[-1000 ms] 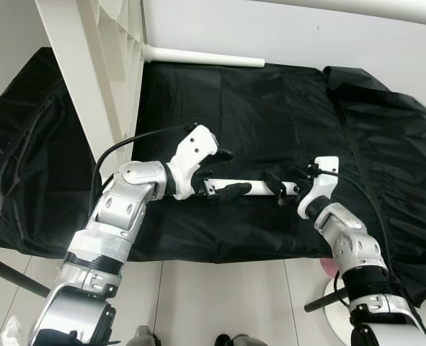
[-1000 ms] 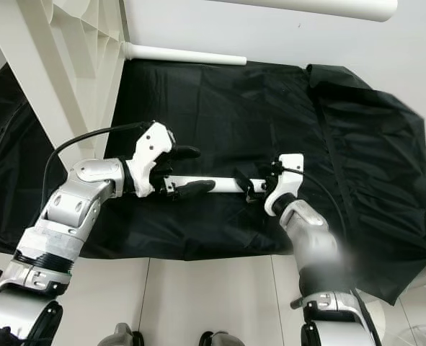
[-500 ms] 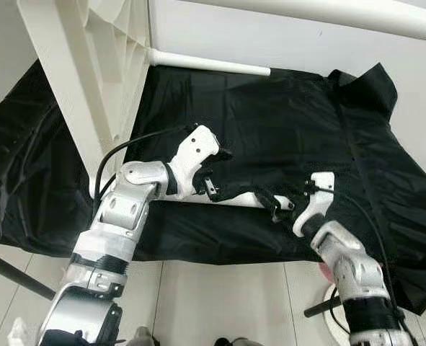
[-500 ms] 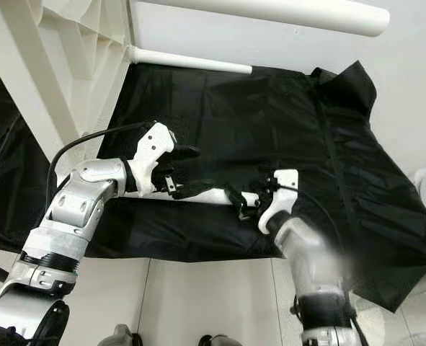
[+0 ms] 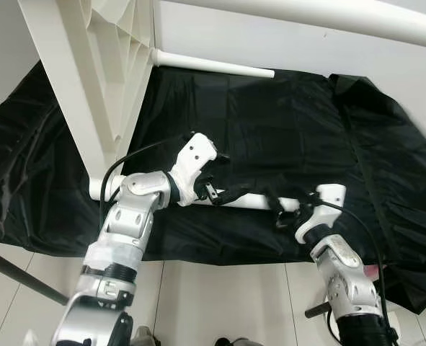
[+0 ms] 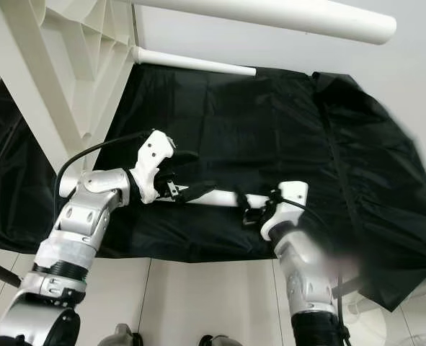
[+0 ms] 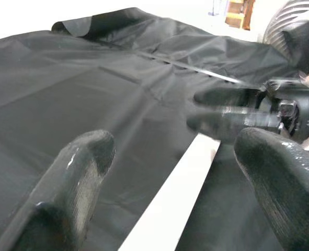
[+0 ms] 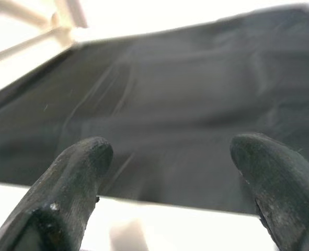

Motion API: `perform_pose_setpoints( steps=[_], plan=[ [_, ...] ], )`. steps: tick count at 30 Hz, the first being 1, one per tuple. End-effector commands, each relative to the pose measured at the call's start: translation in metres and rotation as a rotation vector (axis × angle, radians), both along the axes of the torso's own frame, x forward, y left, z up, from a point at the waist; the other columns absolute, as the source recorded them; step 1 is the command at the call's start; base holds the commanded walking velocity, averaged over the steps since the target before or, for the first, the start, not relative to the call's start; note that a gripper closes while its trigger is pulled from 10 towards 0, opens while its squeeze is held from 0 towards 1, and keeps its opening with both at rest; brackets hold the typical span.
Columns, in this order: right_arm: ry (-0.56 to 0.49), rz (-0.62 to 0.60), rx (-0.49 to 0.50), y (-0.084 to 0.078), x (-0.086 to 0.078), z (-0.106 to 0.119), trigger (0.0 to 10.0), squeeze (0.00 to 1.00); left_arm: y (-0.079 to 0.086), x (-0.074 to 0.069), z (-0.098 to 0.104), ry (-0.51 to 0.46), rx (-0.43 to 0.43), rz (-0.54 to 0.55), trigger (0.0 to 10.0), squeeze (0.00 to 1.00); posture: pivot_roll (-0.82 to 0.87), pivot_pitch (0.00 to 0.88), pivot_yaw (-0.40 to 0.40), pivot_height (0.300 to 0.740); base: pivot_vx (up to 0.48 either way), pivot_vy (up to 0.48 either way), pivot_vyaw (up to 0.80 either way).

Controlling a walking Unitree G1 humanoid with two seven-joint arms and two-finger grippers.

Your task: Building children table

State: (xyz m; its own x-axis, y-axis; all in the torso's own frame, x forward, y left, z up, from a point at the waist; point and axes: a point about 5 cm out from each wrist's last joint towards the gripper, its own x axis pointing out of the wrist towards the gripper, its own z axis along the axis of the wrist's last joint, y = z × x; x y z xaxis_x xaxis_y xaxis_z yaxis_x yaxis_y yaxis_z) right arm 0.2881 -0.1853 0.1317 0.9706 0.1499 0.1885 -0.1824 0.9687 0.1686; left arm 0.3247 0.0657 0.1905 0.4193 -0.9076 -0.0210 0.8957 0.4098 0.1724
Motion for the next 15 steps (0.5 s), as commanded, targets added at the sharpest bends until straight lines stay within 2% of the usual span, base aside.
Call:
perform_pose_setpoints(
  steps=[1,5,7,8,10,11,15],
  plan=[
    [-0.021,-0.041,-0.011,-0.004,-0.004,0.001,10.0,0.00,0.016,0.017,-0.001,-0.029,-0.083,0.505,10.0,0.00,-0.01,0.090,-0.038,0.740,0.000,0.000,0.00],
    [-0.046,-0.150,-0.072,-0.002,-0.012,-0.002,10.0,0.00,0.023,0.011,-0.009,-0.032,-0.170,0.582,10.0,0.00,-0.02,0.085,-0.030,0.740,0.000,0.000,0.00],
    [-0.046,-0.150,-0.072,-0.002,-0.012,-0.002,10.0,0.00,0.023,0.011,-0.009,-0.032,-0.170,0.582,10.0,0.00,-0.02,0.085,-0.030,0.740,0.000,0.000,0.00],
    [-0.049,-0.177,-0.088,-0.001,-0.015,-0.003,10.0,0.00,0.026,0.010,-0.011,-0.022,-0.205,0.614,10.0,0.00,-0.02,0.085,-0.029,0.740,0.000,0.000,0.00],
    [-0.049,-0.177,-0.088,-0.001,-0.015,-0.003,10.0,0.00,0.026,0.010,-0.011,-0.022,-0.205,0.614,10.0,0.00,-0.02,0.085,-0.029,0.740,0.000,0.000,0.00],
    [-0.049,-0.220,-0.086,0.001,-0.016,-0.004,10.0,0.00,0.029,0.008,-0.012,-0.031,-0.236,0.659,10.0,0.00,-0.02,0.083,-0.031,0.740,0.000,0.000,0.00],
    [-0.045,-0.265,-0.079,0.006,-0.017,-0.009,10.0,0.00,0.029,0.005,-0.016,-0.033,-0.272,0.710,10.0,0.00,-0.02,0.084,-0.030,0.740,0.000,0.000,0.00]
  ],
)
